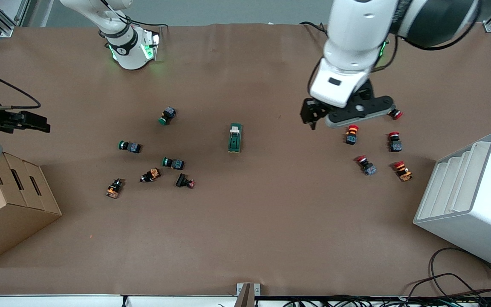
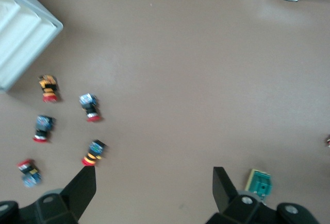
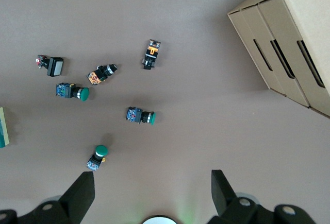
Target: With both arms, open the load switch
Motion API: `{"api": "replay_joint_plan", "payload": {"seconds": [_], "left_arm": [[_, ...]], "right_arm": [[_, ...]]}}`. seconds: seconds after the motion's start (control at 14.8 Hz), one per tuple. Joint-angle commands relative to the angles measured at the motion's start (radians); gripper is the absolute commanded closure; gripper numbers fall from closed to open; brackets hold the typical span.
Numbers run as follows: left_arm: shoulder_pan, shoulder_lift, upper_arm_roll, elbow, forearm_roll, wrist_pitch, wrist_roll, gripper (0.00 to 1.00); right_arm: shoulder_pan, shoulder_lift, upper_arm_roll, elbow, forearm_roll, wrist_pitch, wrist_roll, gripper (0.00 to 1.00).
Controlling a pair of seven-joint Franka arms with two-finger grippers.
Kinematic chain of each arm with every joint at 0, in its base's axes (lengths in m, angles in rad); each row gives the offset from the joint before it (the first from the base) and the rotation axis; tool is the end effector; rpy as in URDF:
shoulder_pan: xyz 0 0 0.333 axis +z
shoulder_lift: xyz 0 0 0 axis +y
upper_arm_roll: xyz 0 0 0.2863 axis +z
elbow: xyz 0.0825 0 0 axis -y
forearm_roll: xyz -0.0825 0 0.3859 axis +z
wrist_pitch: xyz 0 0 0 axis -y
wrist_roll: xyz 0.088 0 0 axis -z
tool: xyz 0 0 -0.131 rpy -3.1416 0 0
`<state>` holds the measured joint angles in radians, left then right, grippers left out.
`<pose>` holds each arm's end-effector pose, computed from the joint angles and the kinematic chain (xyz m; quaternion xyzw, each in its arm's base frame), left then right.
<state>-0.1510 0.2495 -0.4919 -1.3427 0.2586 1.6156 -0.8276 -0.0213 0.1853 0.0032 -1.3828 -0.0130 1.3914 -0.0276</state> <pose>0.5380 -0.3199 0.5522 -0.9924 -0.0975 -0.0664 0.0356 0.5830 -0.0126 0.5383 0.9961 0.0041 -0.0884 0.0042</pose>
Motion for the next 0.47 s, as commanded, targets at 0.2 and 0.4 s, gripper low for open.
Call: {"api": "replay_joint_plan", "payload": {"seconds": [0.2, 0.4], "left_arm": [[0.047, -0.09, 0.125, -0.032, -0.119, -0.022, 0.298, 0.0], [0.042, -0.134, 0.222, -0.065, -0.173, -0.033, 0.465, 0.0]], "right_arm": [[0.026, -0.153, -0.02, -0.163, 0.002, 0.04, -0.006, 0.0], [0.057, -0.179, -0.043, -0.186, -0.002, 0.04, -0.008, 0.0]]}}
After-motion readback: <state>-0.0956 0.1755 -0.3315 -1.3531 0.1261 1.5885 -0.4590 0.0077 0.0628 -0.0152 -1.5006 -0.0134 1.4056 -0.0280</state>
